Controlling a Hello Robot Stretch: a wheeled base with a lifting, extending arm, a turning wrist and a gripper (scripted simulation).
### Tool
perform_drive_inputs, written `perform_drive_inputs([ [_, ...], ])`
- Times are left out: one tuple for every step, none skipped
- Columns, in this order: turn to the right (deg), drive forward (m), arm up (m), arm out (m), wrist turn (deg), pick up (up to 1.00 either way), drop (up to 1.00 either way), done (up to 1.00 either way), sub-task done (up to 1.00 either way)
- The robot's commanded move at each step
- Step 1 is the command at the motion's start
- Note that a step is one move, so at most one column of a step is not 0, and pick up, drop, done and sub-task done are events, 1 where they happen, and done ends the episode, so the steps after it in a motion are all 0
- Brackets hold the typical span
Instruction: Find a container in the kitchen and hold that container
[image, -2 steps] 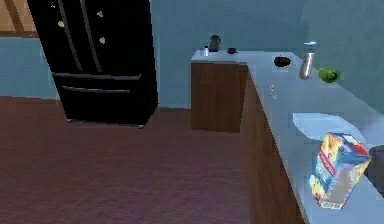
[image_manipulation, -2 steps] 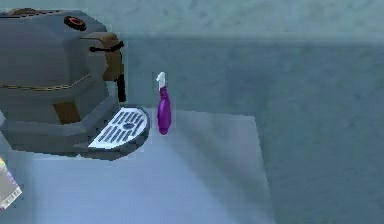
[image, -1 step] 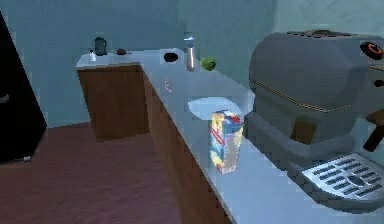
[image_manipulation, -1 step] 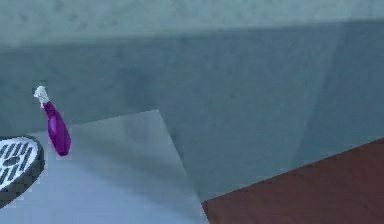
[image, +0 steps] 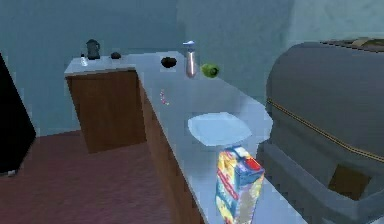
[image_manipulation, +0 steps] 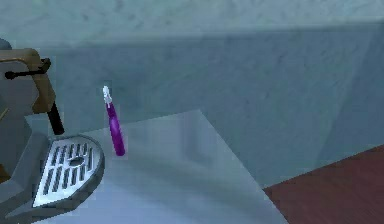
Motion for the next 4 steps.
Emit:
perform_drive_inputs([
  [-15.0, 0.00, 0.00, 0.00, 0.0, 0.00, 0.00, 0.00, 0.00],
  [0.0, 0.00, 0.50, 0.00, 0.0, 0.00, 0.00, 0.00, 0.00],
  [0.0, 0.00, 0.38, 0.00, 0.0, 0.00, 0.00, 0.00, 0.00],
  [0.0, 0.00, 0.00, 0.26, 0.0, 0.00, 0.00, 0.00, 0.00],
])
